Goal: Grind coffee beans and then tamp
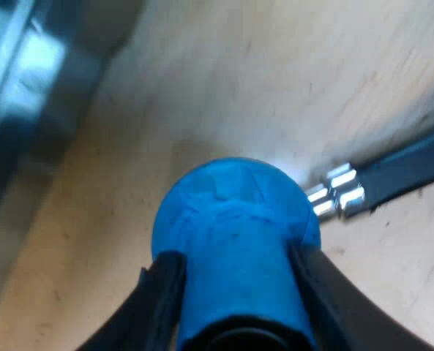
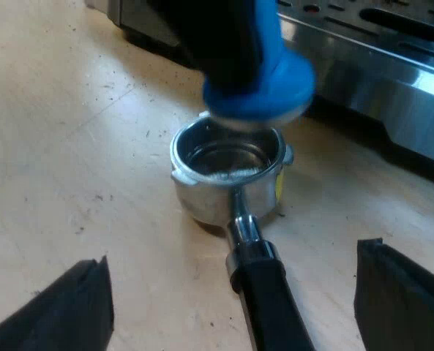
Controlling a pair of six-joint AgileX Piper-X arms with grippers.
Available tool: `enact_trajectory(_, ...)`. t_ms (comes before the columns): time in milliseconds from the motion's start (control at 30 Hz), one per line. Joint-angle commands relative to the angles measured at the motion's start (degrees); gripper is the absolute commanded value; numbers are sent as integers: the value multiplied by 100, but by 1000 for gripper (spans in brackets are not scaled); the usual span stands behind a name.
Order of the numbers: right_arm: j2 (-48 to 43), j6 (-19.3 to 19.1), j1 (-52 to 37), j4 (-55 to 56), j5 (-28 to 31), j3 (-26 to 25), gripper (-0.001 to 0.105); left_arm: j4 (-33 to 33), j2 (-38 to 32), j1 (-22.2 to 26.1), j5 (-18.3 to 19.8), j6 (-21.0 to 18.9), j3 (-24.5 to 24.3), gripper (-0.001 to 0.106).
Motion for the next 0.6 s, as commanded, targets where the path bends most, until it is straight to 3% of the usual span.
enact_trajectory(33, 9, -103, -2, -123, 31, -81, 70, 136, -254, -23, -78, -47, -88, 0)
enact_trajectory(233, 9, -738, -2, -123, 31, -371, 70, 550, -856, -23, -175, -88, -85, 0)
enact_trajectory(367, 9, -765, -2, -137, 31, -453, 70, 927, -1237, -23, -446, -118, -85, 0)
enact_trajectory(600, 9, -782, -2, -555, 31, -455, 70, 1476, -1730, 209, -554, -300, -11, 0)
